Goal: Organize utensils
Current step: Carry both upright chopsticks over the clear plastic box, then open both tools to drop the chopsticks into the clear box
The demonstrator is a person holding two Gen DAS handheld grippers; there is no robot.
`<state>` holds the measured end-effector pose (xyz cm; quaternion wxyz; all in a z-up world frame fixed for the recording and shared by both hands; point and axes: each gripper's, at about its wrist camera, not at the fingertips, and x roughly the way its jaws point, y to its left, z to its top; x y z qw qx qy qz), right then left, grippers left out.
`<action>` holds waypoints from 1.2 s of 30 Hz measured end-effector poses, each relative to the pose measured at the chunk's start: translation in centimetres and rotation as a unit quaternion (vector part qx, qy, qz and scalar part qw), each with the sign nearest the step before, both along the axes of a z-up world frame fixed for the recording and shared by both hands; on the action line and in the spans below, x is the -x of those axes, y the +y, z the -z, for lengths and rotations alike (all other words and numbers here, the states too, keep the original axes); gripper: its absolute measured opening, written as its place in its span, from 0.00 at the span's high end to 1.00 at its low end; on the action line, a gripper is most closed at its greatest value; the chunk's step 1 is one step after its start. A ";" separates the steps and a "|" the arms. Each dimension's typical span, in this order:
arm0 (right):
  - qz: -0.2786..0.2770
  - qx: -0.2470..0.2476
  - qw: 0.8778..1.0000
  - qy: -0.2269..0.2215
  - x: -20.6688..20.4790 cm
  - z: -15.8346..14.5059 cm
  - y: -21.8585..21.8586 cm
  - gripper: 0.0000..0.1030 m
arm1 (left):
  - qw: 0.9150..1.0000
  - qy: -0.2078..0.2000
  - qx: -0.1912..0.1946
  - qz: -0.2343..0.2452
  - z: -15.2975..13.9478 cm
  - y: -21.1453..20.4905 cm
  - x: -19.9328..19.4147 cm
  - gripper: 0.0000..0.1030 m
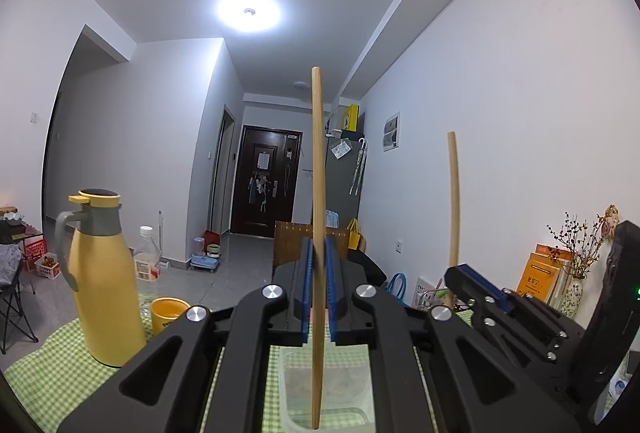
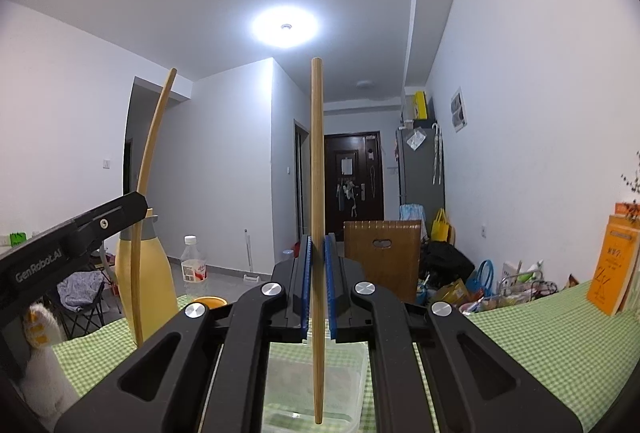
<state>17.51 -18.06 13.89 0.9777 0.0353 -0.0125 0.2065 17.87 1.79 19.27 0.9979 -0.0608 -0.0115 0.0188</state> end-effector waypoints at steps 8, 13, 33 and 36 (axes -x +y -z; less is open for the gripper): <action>-0.003 -0.013 0.999 0.048 -3.8 1.6 0.7 0.93 | 1.000 0.023 0.010 -0.002 1.7 0.0 -4.4 0.96; -0.007 -0.009 0.997 0.073 -5.2 3.2 1.2 0.93 | 0.999 0.051 0.009 -0.004 3.9 0.2 -7.1 0.96; 0.001 0.062 0.990 0.124 -4.7 5.3 -0.7 0.34 | 0.993 0.114 0.006 0.000 7.8 4.6 -7.3 0.14; 0.005 0.057 0.989 0.139 -4.4 5.5 -1.8 0.11 | 0.994 0.112 0.011 -0.005 7.7 5.4 -5.9 0.07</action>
